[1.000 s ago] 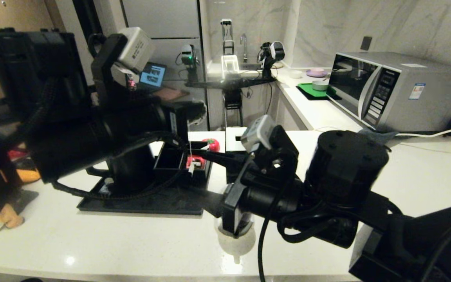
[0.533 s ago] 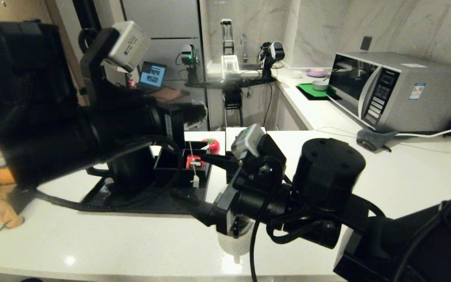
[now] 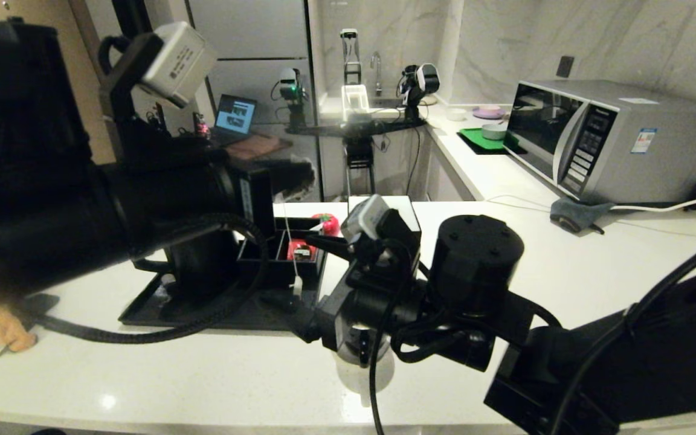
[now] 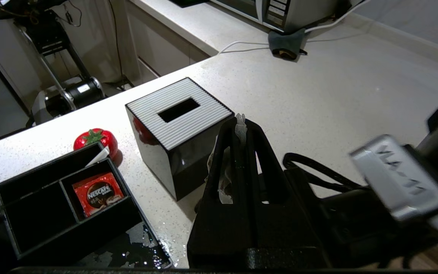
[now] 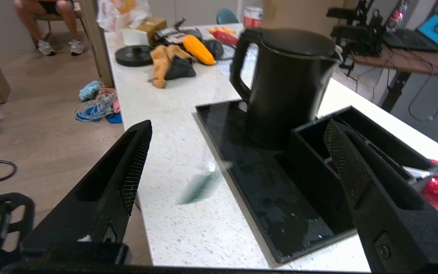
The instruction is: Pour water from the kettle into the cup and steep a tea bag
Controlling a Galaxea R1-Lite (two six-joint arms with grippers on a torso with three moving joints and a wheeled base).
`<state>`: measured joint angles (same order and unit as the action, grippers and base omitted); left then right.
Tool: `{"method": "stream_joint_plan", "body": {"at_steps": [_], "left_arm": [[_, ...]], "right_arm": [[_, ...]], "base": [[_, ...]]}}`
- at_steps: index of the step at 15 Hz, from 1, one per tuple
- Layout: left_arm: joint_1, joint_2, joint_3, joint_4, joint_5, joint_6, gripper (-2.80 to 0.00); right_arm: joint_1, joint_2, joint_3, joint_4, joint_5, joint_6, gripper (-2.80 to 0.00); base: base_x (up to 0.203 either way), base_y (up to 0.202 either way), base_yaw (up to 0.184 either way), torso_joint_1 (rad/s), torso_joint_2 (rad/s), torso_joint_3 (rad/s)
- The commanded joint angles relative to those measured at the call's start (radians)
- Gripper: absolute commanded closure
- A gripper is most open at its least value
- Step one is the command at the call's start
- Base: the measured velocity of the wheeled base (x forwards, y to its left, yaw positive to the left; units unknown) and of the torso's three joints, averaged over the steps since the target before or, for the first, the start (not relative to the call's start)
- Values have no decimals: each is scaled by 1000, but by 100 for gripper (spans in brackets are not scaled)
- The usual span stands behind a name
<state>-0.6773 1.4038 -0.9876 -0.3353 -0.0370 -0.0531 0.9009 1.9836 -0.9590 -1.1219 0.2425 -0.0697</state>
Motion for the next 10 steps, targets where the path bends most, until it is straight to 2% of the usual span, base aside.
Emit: {"method": "stream_joint_plan", "body": {"at_steps": [1, 3, 6, 10], "left_arm": [[-7, -6, 7, -2, 0, -1, 0], [-7, -6, 14, -2, 0, -1, 0], [-7, -6, 15, -2, 0, -1, 0], [-7, -5, 15, -2, -1, -1, 0]], "right_arm": [[-6, 24, -18, -7, 0, -2, -280], [-21, 43, -47, -9, 0, -2, -280], [-25, 55, -47, -53, 1, 41, -280], [-23, 64, -47, -58, 1, 41, -280]], "base": [[0, 0, 0, 0, 0, 0], [0, 0, 0, 0, 0, 0], [0, 0, 0, 0, 0, 0], [0, 0, 0, 0, 0, 0]]}}
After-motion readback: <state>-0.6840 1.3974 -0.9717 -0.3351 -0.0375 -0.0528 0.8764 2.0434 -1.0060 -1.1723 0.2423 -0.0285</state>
